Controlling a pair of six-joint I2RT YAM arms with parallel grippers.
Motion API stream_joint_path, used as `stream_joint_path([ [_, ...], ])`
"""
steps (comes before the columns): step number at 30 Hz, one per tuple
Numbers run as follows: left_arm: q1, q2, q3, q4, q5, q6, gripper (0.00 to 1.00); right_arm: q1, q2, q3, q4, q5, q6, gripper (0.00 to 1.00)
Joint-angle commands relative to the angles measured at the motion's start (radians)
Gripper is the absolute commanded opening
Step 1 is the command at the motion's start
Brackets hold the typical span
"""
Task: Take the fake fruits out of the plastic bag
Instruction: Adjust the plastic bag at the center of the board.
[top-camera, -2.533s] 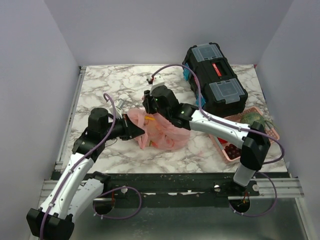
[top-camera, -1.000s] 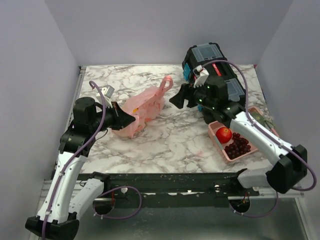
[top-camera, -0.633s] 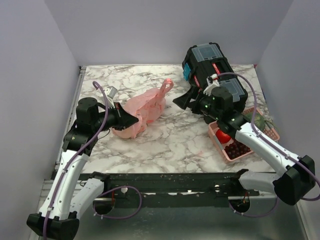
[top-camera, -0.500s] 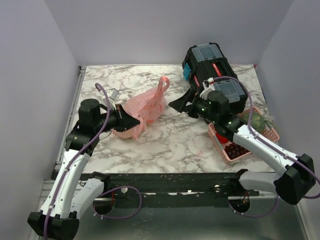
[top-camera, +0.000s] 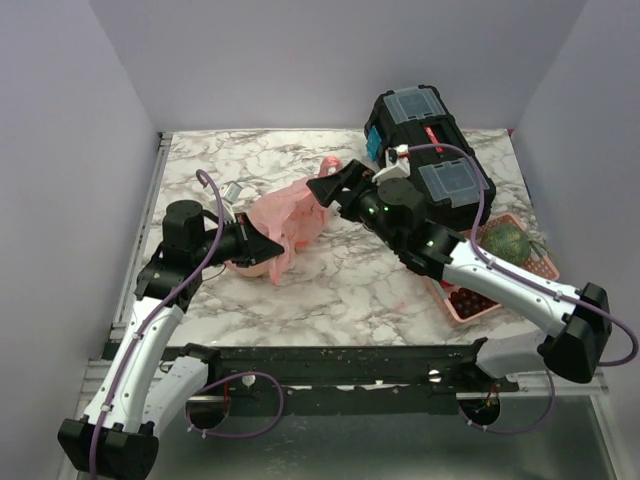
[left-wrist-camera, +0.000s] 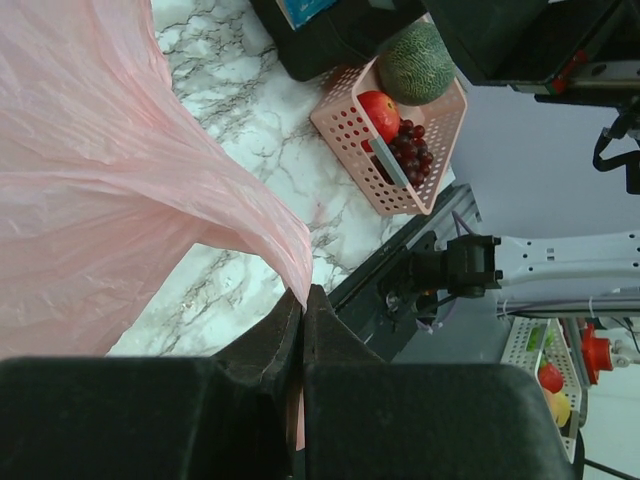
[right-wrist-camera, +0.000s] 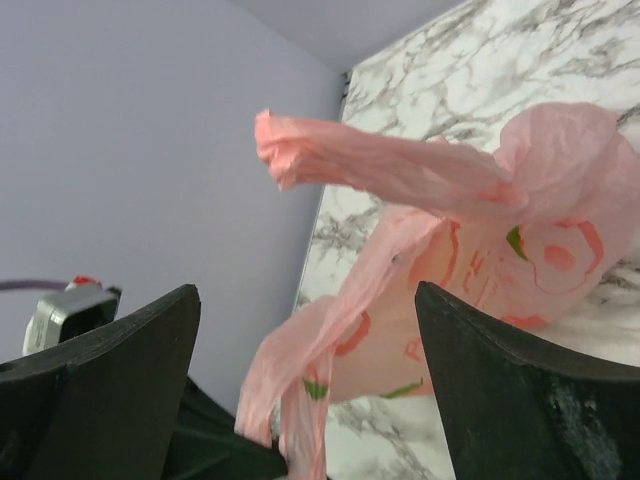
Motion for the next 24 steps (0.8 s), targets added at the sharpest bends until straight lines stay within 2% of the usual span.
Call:
stream_joint_path([
  [1,0.004,-0.012,-0.009,0.031,0.033,-0.011,0.00,0.046,0.117,0.119,-0.004,0.247,0.007,0.92],
  [4,0.003,-0.011,-0.009,0.030,0.039,-0.010,0.00,0.070,0.203,0.211,-0.061,0.422,-0.030,0.97],
  [6,0.004,-0.016,-0.011,0.028,0.040,-0.007,0.00,0.079,0.260,0.288,-0.165,0.511,-0.036,0.99],
  [11,0.004,-0.012,-0.020,0.040,0.041,-0.009,0.00,0.088,0.339,0.345,-0.182,0.620,-0.075,0.99],
  [15,0.004,-0.005,-0.017,0.045,0.052,-0.010,0.00,0.088,0.347,0.274,0.030,0.697,-0.191,0.88],
  [21,0.004,-0.015,-0.006,0.020,0.042,0.007,0.00,0.073,0.400,0.274,0.183,0.772,-0.356,0.84],
  [24,0.004,-0.026,0.000,-0.001,0.015,0.020,0.00,0.043,0.389,0.249,0.179,0.739,-0.335,0.63],
])
